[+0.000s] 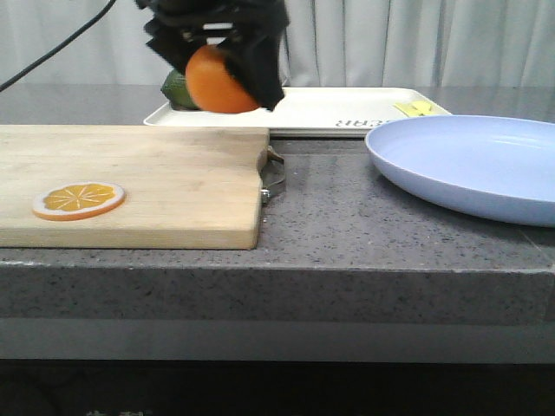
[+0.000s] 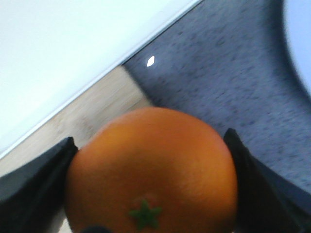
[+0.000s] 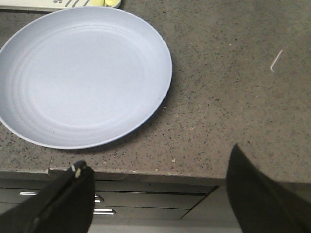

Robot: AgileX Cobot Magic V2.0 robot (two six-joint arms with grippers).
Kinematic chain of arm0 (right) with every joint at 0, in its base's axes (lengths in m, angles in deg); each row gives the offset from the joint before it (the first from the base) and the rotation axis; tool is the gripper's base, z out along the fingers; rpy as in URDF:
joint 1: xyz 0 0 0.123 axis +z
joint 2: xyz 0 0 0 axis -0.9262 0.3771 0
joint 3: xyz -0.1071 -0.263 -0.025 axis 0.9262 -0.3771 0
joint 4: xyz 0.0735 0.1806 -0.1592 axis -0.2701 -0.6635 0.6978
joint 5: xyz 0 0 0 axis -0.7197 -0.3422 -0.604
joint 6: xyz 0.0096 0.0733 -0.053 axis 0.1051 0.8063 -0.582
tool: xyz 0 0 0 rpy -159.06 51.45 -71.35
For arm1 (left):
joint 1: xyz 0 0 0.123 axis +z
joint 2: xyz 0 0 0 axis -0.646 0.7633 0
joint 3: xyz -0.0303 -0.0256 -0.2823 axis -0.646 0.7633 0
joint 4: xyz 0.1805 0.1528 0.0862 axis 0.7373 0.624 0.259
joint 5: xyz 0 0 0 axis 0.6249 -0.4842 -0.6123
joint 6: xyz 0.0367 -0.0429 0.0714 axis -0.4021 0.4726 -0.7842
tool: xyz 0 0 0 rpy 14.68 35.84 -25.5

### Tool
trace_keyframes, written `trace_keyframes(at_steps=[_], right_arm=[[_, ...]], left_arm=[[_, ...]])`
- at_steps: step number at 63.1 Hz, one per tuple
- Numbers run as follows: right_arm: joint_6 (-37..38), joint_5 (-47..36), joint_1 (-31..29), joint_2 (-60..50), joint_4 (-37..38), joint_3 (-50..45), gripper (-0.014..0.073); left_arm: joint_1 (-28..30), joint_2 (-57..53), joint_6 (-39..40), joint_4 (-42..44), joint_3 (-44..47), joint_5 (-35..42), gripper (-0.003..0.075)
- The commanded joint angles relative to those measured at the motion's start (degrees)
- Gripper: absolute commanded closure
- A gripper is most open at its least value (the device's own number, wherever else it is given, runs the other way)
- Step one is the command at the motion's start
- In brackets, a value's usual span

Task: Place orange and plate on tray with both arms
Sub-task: 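Lift the orange with the left gripper and lower it onto the blue plate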

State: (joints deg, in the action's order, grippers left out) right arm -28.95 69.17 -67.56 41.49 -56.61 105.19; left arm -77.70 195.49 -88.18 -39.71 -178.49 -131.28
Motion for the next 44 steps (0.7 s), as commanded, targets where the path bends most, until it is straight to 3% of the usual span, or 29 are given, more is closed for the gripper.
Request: trace_keyframes(at_steps=[1, 37, 44], right_arm=[[-0.5, -3.9, 0.0, 0.7, 0.1, 2.0, 0.0023], [-0.5, -4.1, 0.0, 0.7, 0.1, 2.0, 0.0023], [-0.5, -4.1, 0.0, 0.7, 0.1, 2.0, 0.0023]], left_arm=[[-3.3, -2.0, 0.4, -0.9, -5.2, 2.1, 0.0295], [-16.7, 16.6, 0.4, -1.6, -27.1, 0.5, 0.0292], [-17.8, 18.9, 0.4, -1.8, -29.3, 1.2, 0.0212]])
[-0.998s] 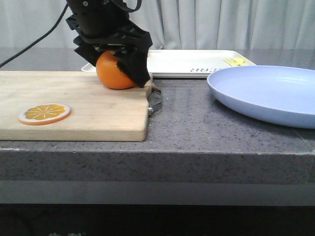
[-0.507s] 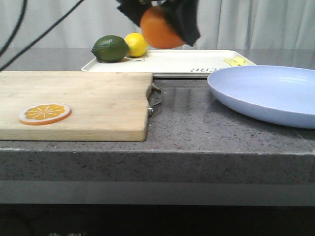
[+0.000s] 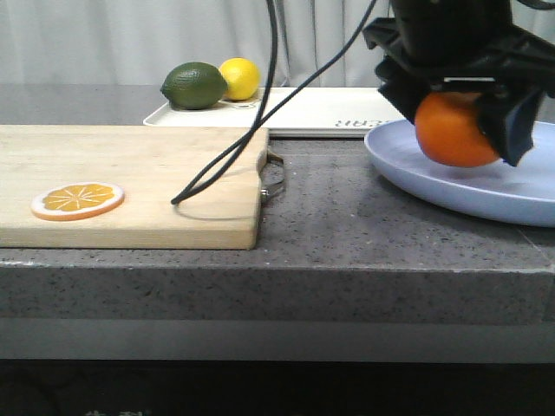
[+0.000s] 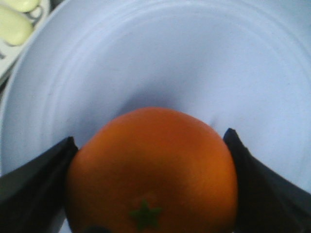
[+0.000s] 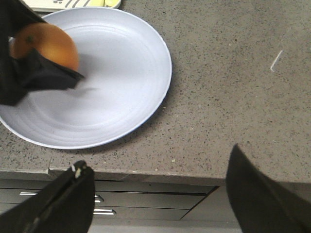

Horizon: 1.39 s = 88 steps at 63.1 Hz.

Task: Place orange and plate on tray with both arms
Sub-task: 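Lift the orange with the left gripper and lower it onto the blue plate, then open the left gripper and raise it away from the orange, then move the right gripper down to the rim of the blue plate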

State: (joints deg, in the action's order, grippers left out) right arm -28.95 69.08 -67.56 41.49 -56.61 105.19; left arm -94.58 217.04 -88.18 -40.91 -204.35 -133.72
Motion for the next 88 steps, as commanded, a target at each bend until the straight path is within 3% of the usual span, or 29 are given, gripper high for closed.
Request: trace_keyframes(at_steps=[1, 6, 11, 26, 49, 60, 77, 88], right_arm=[[-0.5, -4.0, 0.0, 0.7, 0.1, 2.0, 0.0023], [-0.5, -4.0, 0.0, 0.7, 0.1, 2.0, 0.0023], [-0.5, -4.0, 0.0, 0.7, 0.1, 2.0, 0.0023], [-0.5, -4.0, 0.0, 0.7, 0.1, 2.0, 0.0023], [-0.5, -5.2, 0.0, 0.7, 0.1, 2.0, 0.0023], [-0.5, -7.0, 0.0, 0.7, 0.1, 2.0, 0.0023], [-0.5, -8.0, 0.0, 0.7, -0.2, 2.0, 0.0023], [-0.5, -7.8, 0.0, 0.7, -0.9, 2.0, 0.0023]], left_arm=[[-1.0, -2.4, 0.4, -0.6, -3.6, 3.7, 0.0195], [-1.4, -2.0, 0.4, -0.6, -4.2, 4.1, 0.0106], [-1.5, -2.0, 0.4, -0.6, -4.6, 4.2, 0.0072], [-1.1, -3.9, 6.1, -1.0, -7.8, 0.8, 0.0091], [-0.5, -19.1, 9.3, 1.6, -5.1, -3.4, 0.015], [-0.5, -29.4, 9.3, 3.0, 5.8, -1.3, 0.0174], [-0.1, -48.7, 10.8, 4.5, 31.7, 8.9, 0.0174], [-0.1, -60.6, 11.6, 4.9, 46.3, 11.3, 0.0174]])
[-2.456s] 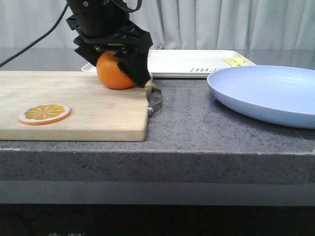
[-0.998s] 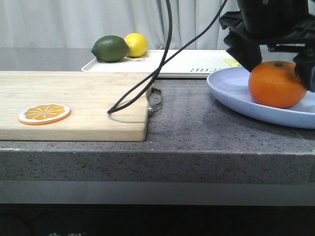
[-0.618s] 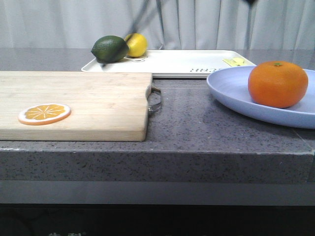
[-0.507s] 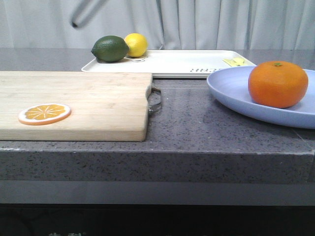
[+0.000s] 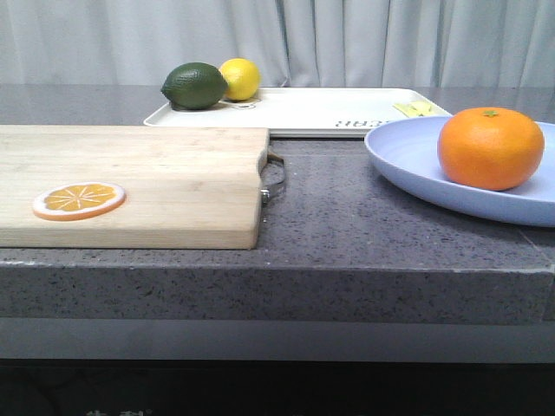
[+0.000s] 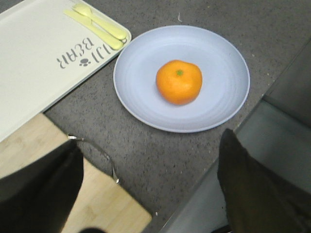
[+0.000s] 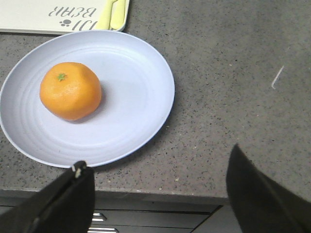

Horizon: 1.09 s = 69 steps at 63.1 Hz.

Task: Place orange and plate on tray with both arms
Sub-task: 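Move the right gripper down to the rim of the blue plate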

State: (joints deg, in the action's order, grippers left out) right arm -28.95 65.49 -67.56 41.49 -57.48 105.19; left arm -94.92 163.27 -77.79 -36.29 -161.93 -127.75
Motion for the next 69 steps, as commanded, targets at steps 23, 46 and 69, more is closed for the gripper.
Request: trace_keyframes(at_steps=[23, 46, 69], right_arm=[[-0.5, 0.8, 0.0, 2.2, -5.2, 2.1, 0.0023], [-2.8, 8.5, -0.3, 16.7, -4.9, 9.3, 0.0023], [-5.3, 13.0, -12.6, 30.6, -6.6, 20.2, 0.0023]], left_arm=[[0.3, -29.9, 5.1, 0.7, 26.1, 4.7, 0.0174], [0.3, -38.8, 5.1, 0.7, 32.8, 3.7, 0.0174], [0.3, -38.8, 5.1, 1.6, 33.4, 3.7, 0.0174]])
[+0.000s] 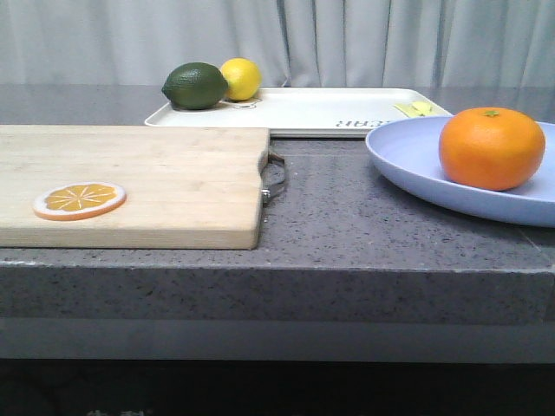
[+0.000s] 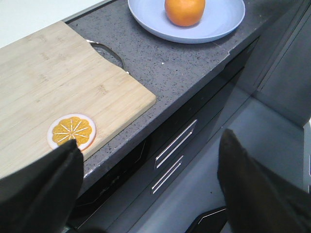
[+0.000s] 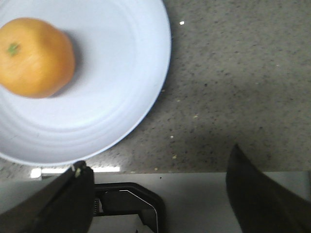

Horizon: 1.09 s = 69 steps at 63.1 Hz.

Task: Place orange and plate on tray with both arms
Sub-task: 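Move the right gripper down to the rim of the blue plate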

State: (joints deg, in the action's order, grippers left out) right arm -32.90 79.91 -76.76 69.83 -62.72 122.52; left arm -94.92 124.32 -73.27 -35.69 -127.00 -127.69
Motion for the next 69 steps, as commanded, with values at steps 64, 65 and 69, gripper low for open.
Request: trace_keyframes(at_steps=[64, 65, 69], right_arm=[[-13.7, -4.5, -12.4, 30.0, -32.2, 3.1, 0.0288], [-13.7, -4.5, -12.4, 30.1, -32.2, 3.1, 0.0298], [-13.7, -4.5, -12.4, 30.7, -32.2, 3.1, 0.0329]], left_arm=[[0.3, 0.1, 0.5, 1.8, -1.6, 5.3, 0.0174], [0.3, 0.1, 0.5, 1.8, -1.6, 5.3, 0.0174], [0.3, 0.1, 0.5, 1.8, -1.6, 5.3, 0.0174]])
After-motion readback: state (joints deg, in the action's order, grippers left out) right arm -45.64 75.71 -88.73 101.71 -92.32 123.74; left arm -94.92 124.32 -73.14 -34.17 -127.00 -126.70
